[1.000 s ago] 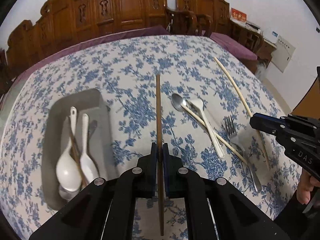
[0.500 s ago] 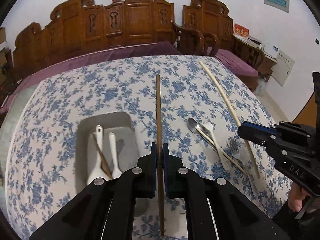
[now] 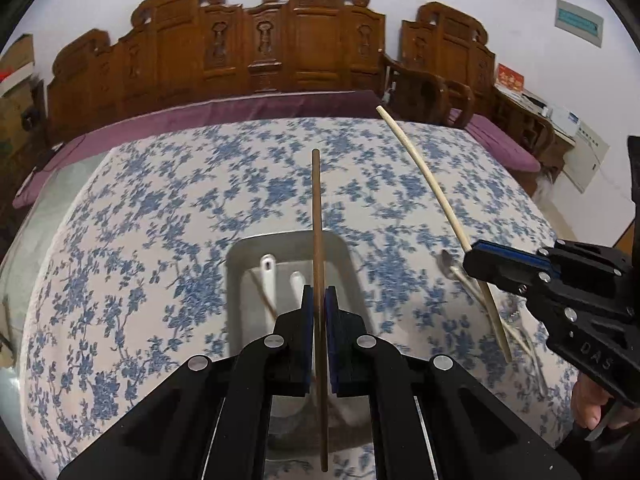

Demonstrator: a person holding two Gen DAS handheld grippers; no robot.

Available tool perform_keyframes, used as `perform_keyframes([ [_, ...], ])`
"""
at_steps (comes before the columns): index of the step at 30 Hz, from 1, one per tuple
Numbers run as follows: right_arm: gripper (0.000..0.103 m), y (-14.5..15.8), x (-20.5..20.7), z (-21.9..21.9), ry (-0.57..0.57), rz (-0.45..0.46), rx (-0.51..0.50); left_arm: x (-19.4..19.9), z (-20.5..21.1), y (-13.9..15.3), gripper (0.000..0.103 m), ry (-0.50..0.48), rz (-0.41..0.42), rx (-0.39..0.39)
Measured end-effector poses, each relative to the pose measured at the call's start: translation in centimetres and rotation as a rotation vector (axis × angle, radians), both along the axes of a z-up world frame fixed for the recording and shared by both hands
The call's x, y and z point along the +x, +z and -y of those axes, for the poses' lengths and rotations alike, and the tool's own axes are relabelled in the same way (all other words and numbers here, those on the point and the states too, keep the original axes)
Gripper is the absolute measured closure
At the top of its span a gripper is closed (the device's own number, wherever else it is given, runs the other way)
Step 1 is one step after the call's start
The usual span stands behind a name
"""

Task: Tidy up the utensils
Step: 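Carry the dark chopstick into the tray and open the left gripper while the right carries its chopstick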

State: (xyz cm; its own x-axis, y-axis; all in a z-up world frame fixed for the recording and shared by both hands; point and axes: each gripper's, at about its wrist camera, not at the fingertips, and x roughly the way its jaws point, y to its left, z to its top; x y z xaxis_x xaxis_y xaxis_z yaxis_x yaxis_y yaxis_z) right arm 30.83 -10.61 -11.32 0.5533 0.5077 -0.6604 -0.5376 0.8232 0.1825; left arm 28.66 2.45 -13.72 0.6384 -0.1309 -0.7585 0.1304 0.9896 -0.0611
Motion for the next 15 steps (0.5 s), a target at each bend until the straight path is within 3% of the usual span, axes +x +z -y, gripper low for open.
perform_keyframes([
  [9,0.097,-3.0,0.7,-0.9,0.004,-0.037,0.026,1.0,-1.7,-2.5,0.098,0.032,-0.030,0.002],
  [15,0.097,-3.4,0.6,-1.5,0.007,-0.040,0.045,0.8,-2.0,-4.4,0.098,0.041,-0.066,0.008],
])
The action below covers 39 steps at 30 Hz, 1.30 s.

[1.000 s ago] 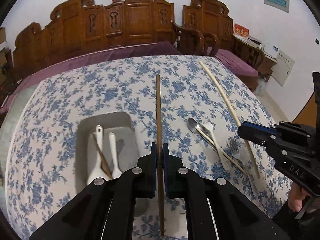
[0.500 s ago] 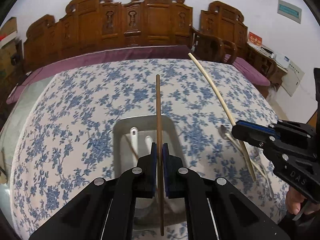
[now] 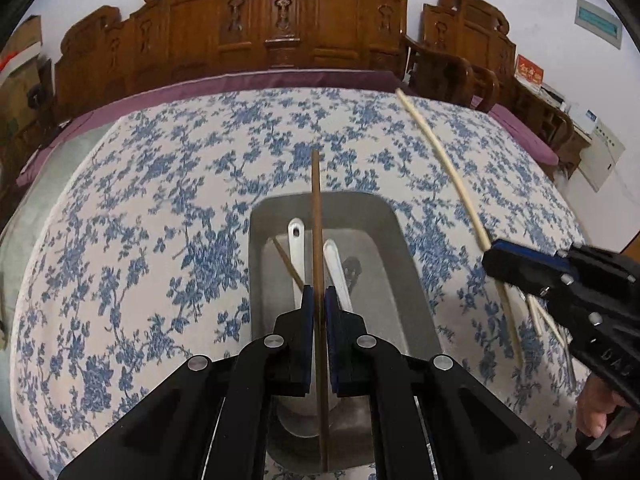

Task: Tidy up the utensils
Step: 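Carry the dark chopstick into the tray and open the left gripper while the right carries its chopstick, then lower the light chopstick into the tray and open the right gripper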

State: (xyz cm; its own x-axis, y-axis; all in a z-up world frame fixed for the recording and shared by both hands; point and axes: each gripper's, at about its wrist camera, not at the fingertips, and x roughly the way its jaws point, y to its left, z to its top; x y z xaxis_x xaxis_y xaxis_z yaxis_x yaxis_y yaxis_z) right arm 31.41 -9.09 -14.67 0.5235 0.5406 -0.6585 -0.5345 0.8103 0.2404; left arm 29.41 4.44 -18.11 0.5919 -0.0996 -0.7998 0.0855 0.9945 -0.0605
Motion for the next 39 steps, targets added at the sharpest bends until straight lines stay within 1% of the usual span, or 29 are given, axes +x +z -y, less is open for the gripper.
perform_keyframes([
  [5,0.097,0.3,-0.5,-0.6,0.007,0.014,0.012,-0.3,-0.1,-0.9,0.098,0.007,-0.014,0.021],
  [9,0.097,0.3,-0.5,-0.6,0.005,0.016,0.011,-0.5,-0.5,-1.0,0.098,0.014,-0.015,0.020],
  [15,0.097,0.5,-0.6,-0.8,-0.007,0.000,0.008,-1.5,-1.2,0.2,0.097,0.011,0.012,-0.006],
  [18,0.097,0.8,-0.9,-1.8,-0.006,0.009,-0.008,-2.5,-1.7,1.0,0.096,0.003,0.028,-0.011],
  [21,0.097,0.6,-0.9,-3.1,-0.001,-0.006,-0.017,-3.4,-2.2,1.6,0.096,-0.006,0.041,-0.009],
  [26,0.097,-1.1,-0.4,-5.6,-0.008,-0.059,-0.028,-5.4,-3.4,2.9,0.096,-0.020,0.069,0.014],
  [30,0.097,-2.0,-0.1,-7.2,-0.020,-0.080,-0.047,-6.6,-4.6,3.8,0.096,-0.019,0.084,0.005],
  [35,0.097,-3.3,0.0,-8.4,-0.042,-0.086,-0.109,-7.7,-5.8,4.5,0.096,-0.008,0.107,0.001],
  [39,0.097,-4.4,0.1,-8.7,-0.056,-0.101,-0.156,-8.2,-6.4,4.5,0.096,-0.002,0.116,0.002],
])
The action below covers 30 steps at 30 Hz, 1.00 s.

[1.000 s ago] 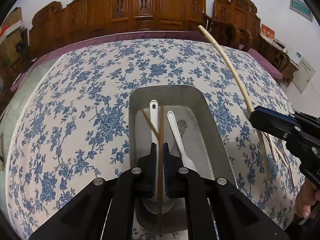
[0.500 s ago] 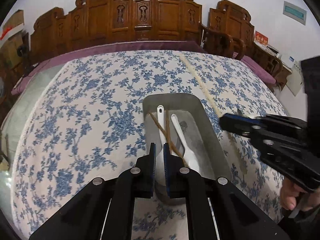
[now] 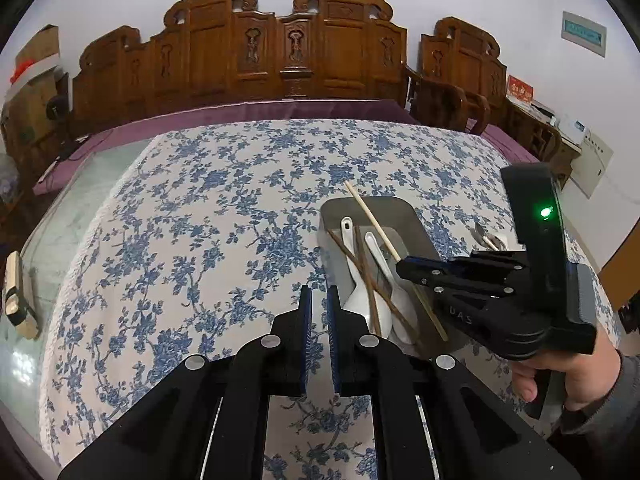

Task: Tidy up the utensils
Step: 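Lower the light chopstick into the tray and open the right gripper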

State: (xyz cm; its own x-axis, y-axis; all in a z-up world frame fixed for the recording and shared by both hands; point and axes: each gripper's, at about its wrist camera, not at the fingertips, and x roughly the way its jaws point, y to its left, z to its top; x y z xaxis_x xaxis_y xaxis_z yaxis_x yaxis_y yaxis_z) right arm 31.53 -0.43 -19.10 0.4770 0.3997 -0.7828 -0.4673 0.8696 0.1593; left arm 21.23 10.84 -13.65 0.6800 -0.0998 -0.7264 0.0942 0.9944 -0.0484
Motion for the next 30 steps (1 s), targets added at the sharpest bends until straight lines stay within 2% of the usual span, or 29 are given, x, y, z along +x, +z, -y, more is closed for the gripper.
perform_keyframes([
  [6,0.097,-1.3,0.1,-0.1,-0.018,-0.040,-0.023,-0.4,-0.7,0.0,0.096,0.008,0.010,-0.011],
  [12,0.096,-1.0,0.0,0.3,-0.011,-0.040,0.001,-0.7,-0.5,0.3,0.096,0.000,0.023,-0.004],
  [17,0.096,0.2,-1.1,1.0,0.014,-0.008,-0.001,-0.9,-0.2,0.2,0.096,-0.010,0.022,0.001],
  [26,0.096,4.0,-5.0,5.5,0.007,0.073,-0.020,-2.0,1.4,1.1,0.096,-0.048,0.047,0.005],
  [27,0.096,4.4,-5.5,6.1,0.003,0.079,-0.023,-2.1,1.7,1.2,0.095,-0.054,0.049,0.007],
  [29,0.096,5.0,-6.6,7.4,-0.006,0.092,-0.032,-2.4,2.2,1.4,0.085,-0.066,0.054,0.008],
  [30,0.096,5.1,-7.0,8.0,-0.010,0.096,-0.034,-2.5,2.5,1.5,0.083,-0.072,0.057,0.010],
])
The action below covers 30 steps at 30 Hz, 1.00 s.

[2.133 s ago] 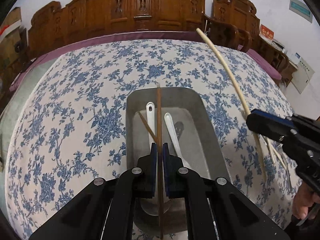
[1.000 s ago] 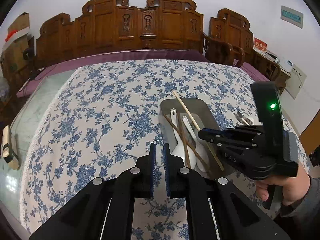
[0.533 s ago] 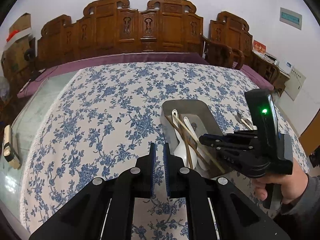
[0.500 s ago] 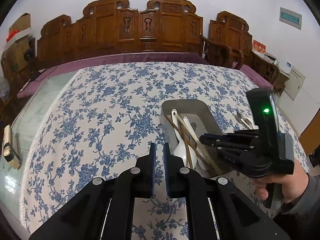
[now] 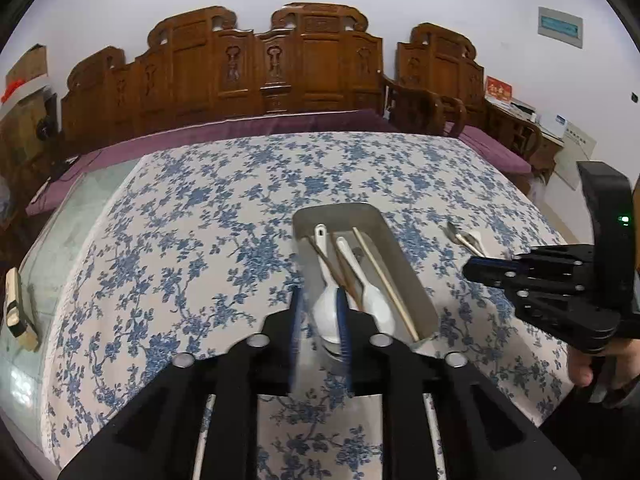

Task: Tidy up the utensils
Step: 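Lower the light chopstick into the tray and open the right gripper, then grasp the metal fork with the right gripper while the left moves toward a white spoon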

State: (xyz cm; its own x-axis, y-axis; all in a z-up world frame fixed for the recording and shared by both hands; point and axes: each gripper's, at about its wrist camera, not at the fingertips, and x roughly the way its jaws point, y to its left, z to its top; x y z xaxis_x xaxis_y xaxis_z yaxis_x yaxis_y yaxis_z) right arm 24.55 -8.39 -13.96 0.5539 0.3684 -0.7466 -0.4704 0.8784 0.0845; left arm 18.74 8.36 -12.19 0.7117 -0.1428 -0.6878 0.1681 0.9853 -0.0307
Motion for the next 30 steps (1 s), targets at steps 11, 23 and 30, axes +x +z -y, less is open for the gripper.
perform_keyframes([
  [11,0.096,0.1,-2.8,8.0,-0.091,-0.011,-0.051,-1.1,3.5,0.0,0.045,-0.042,0.010,0.025],
  [23,0.082,0.6,-3.4,14.4,-0.128,-0.039,-0.109,0.4,6.9,1.3,0.032,-0.057,0.011,0.003],
  [30,0.082,-2.3,-2.6,16.9,-0.168,-0.115,-0.116,1.7,10.3,-0.1,0.032,-0.106,-0.037,0.023],
])
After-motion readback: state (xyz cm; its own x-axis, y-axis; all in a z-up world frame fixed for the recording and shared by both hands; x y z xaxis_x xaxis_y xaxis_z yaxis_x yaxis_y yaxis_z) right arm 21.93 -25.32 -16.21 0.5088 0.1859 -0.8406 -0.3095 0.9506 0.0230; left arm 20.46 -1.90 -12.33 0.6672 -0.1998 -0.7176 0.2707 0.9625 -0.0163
